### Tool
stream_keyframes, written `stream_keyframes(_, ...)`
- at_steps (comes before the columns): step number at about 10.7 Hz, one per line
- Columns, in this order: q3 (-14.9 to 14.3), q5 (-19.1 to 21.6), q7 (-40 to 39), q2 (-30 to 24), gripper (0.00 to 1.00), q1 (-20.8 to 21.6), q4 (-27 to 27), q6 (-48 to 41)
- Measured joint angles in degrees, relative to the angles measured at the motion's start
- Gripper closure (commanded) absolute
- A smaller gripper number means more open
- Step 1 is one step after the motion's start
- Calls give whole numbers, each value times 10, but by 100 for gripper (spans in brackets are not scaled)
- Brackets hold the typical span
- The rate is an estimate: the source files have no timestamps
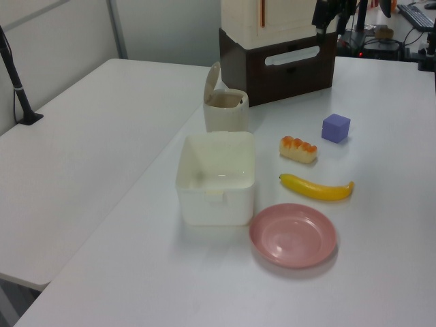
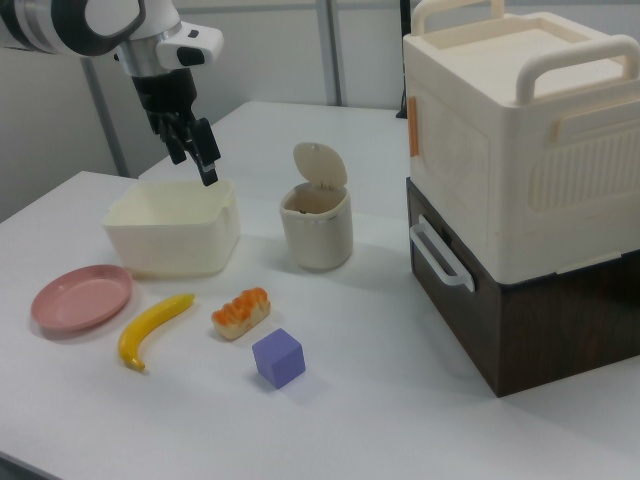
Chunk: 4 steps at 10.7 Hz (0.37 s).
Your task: Grab it up and put it in the trash
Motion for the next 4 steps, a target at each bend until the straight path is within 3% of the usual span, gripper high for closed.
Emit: stream_keyframes(4, 0, 0, 15, 7, 0, 7, 6, 1)
